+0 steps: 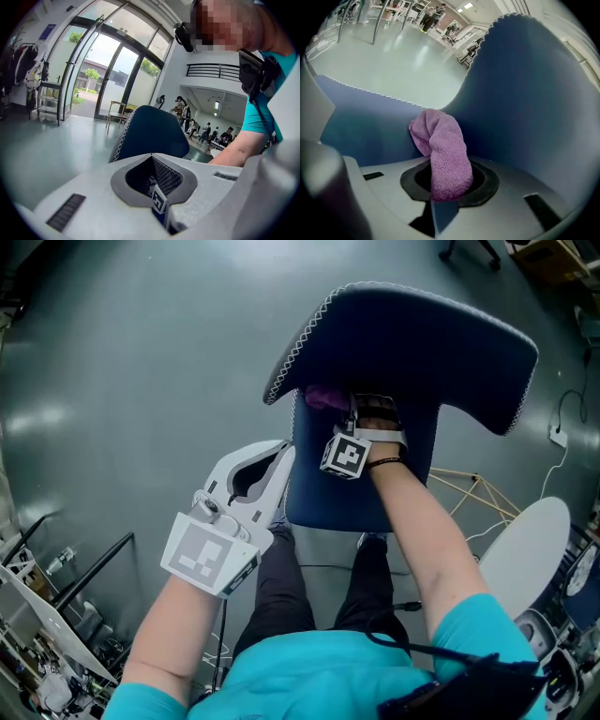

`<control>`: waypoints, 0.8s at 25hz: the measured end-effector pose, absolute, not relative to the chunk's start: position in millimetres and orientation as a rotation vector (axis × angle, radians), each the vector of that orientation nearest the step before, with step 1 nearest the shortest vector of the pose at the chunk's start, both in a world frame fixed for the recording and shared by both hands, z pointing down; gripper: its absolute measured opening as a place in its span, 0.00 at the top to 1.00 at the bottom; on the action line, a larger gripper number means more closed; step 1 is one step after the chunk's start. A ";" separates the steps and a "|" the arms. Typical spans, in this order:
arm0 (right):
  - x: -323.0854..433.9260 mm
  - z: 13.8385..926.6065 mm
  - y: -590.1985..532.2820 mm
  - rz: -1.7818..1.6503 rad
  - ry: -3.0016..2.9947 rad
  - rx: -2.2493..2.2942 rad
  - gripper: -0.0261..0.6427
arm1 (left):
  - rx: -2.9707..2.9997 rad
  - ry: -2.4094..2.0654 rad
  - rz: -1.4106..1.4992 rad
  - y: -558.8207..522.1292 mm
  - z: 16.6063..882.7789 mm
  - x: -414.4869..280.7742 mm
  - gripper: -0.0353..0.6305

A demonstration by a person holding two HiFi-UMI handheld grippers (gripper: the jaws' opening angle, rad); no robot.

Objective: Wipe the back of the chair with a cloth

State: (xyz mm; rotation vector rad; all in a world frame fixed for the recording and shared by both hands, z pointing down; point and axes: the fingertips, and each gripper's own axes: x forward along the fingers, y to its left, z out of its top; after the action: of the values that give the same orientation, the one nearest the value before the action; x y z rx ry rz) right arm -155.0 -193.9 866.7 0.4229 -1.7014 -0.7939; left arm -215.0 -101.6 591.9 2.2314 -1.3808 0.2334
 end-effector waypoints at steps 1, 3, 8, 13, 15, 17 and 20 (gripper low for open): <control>-148.5 867.0 -196.7 -0.785 -1.702 0.432 0.83 | 2.236 -1.373 0.235 -104.9 592.0 -209.8 0.96; -134.5 868.6 -199.4 -0.767 -1.692 0.449 0.83 | 2.240 -1.354 0.251 -108.4 593.7 -200.8 0.96; -87.7 872.9 -213.6 -0.751 -1.663 0.460 0.83 | 2.263 -1.309 0.254 -124.6 596.9 -164.4 0.96; -44.6 877.6 -229.8 -0.721 -1.648 0.485 0.83 | 2.279 -1.269 0.276 -143.9 602.4 -134.6 0.96; -28.6 877.7 -235.6 -0.708 -1.637 0.500 0.83 | 2.289 -1.254 0.278 -149.8 603.0 -125.7 0.96; -9.0 877.3 -241.2 -0.701 -1.621 0.515 0.83 | 2.298 -1.239 0.289 -153.3 604.4 -113.7 0.96; 19.9 881.1 -245.3 -0.688 -1.602 0.527 0.83 | 2.312 -1.222 0.298 -158.2 604.7 -96.0 0.96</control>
State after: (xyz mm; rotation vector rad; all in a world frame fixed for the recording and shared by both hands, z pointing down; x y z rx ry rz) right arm 19.9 -245.3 881.1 0.5270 -1.6016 -0.6883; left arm -96.0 -158.2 604.7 2.3121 -1.2222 0.2984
